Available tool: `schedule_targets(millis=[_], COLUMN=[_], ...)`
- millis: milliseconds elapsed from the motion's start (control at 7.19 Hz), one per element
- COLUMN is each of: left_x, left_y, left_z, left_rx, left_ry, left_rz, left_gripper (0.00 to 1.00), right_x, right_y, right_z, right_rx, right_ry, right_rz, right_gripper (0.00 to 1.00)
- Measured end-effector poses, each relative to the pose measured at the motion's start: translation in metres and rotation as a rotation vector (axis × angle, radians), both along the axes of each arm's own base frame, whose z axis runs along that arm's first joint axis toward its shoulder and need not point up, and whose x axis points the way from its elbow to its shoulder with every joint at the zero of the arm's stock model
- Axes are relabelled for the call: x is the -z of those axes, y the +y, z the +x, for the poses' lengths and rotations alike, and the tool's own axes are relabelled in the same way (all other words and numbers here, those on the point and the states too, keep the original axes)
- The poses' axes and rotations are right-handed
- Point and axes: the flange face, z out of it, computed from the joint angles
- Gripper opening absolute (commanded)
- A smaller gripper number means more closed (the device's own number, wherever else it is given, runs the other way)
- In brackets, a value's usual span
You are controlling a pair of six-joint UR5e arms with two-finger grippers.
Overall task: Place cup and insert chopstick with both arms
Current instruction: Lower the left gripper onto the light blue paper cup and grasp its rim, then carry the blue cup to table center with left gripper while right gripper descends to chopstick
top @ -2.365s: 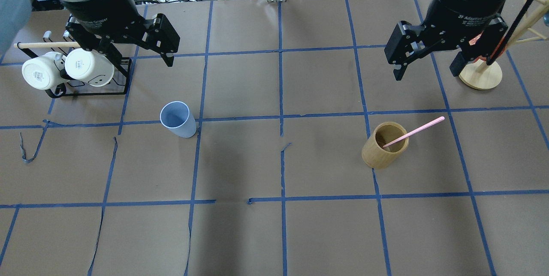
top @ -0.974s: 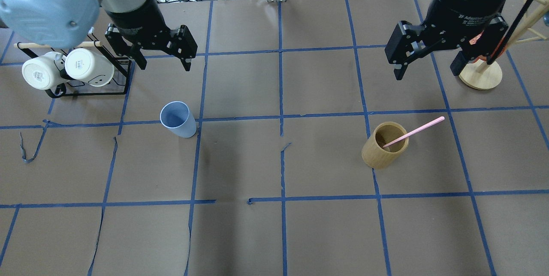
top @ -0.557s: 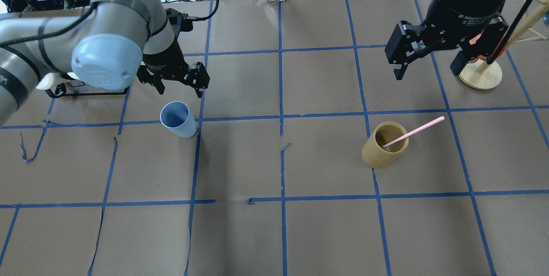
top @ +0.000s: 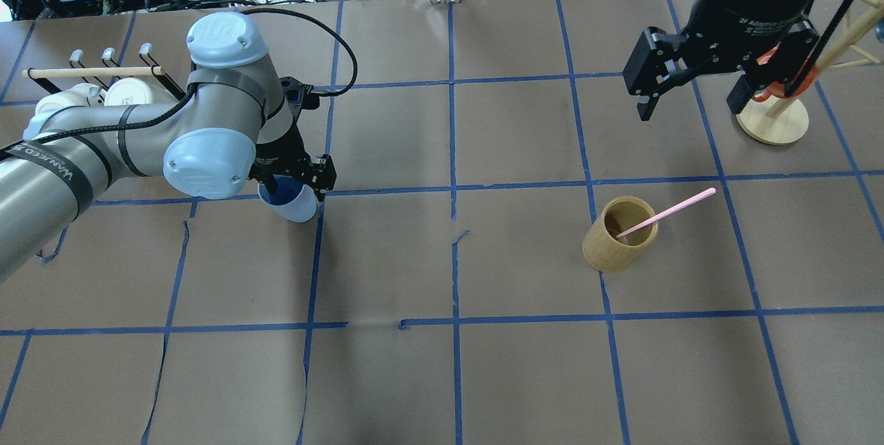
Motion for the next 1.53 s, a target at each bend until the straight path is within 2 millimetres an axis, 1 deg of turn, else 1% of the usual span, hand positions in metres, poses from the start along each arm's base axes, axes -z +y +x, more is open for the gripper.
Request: schedule_targets(millis=[278, 417, 557, 696, 835, 974, 1113, 1252, 1391, 1530], left_x=[-0.001, -0.002, -0.007, -0.017, -0.029, -0.039, -0.045, -0.049, -0.052, -0.052], left_y=[-0.001, -0.002, -0.005, -0.012, -0.019, -0.024, -0.027, -0.031, -0.036, -0.042], left_z=[0.0, 0.0, 0.0, -0.002, -0.007, -0.021, -0.04, -0.066, -0.094, -0.124], left_rx=[-0.009, -0.015, -0.029, -0.088, -0.195, -0.328, -0.469, -0.639, -0.797, -0.93], left_ry=[0.0, 0.0, -0.001, -0.007, -0.012, -0.011, -0.015, -0.014, 0.004, 0.032], left_rz=[-0.006, -0.011, -0.02, -0.029, -0.033, -0.039, -0.05, -0.064, -0.065, -0.05], left_gripper=[0.0, 0.0, 0.0, 0.0, 0.0, 0.0, 0.0, 0.0, 0.0, 0.0], right_x=[0.014, 0.019, 0.029, 0.048, 0.065, 0.078, 0.085, 0.093, 0.104, 0.115], right_y=[-0.009, -0.013, -0.019, -0.027, -0.031, -0.033, -0.033, -0.032, -0.029, -0.025], right_z=[-0.019, -0.027, -0.031, -0.035, -0.044, -0.059, -0.07, -0.076, -0.081, -0.088], right_rx=[0.046, 0.097, 0.146, 0.178, 0.207, 0.254, 0.3, 0.337, 0.364, 0.389], right_ry=[0.047, 0.056, 0.06, 0.058, 0.053, 0.05, 0.045, 0.039, 0.036, 0.03], right_rz=[-0.002, -0.007, -0.009, -0.004, 0.001, 0.004, 0.01, 0.022, 0.044, 0.066], right_gripper=[1.0, 1.0, 1.0, 1.0, 0.98, 0.95, 0.96, 0.98, 1.0, 1.0])
